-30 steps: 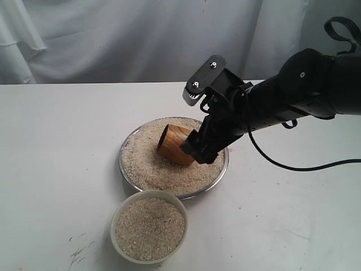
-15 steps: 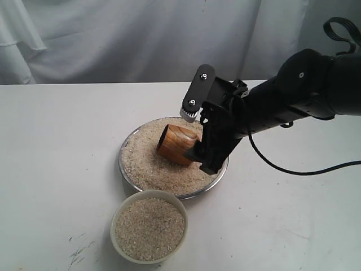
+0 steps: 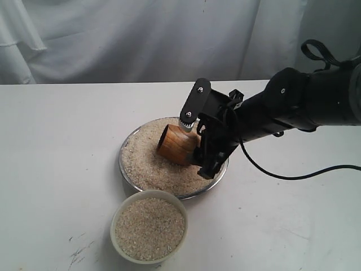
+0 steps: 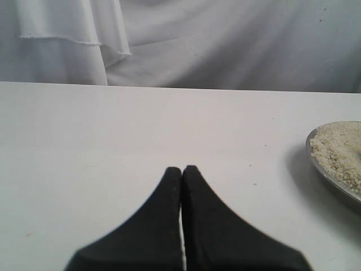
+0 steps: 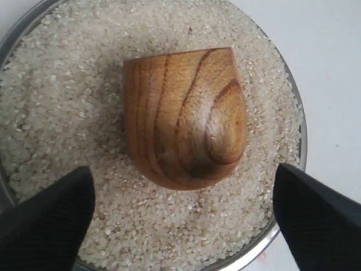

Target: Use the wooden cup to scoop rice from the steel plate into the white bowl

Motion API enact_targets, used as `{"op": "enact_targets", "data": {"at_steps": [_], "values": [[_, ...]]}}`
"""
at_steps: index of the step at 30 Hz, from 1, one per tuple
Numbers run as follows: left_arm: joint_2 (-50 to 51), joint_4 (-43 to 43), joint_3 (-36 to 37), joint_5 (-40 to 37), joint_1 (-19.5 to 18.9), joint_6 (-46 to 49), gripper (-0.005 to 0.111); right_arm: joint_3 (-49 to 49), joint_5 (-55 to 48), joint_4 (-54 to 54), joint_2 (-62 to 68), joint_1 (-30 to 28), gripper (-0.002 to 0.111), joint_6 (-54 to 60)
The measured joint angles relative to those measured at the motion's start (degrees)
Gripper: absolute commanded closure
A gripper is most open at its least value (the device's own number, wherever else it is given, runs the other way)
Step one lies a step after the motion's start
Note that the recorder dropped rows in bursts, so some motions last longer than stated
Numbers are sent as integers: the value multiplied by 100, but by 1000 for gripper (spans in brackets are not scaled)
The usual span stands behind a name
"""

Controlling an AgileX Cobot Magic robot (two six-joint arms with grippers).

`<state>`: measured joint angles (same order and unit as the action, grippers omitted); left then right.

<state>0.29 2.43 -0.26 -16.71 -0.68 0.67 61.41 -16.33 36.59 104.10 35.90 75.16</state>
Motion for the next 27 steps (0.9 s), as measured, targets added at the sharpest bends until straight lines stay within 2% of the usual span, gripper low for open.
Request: {"op": "enact_targets", "data": {"at_steps": [18,27], "values": [[0,0,0,0,0,0,107,0,446,350,22,0,30,-296],[0,0,0,0,0,0,107,0,141,361,82,0,30,-272]]}}
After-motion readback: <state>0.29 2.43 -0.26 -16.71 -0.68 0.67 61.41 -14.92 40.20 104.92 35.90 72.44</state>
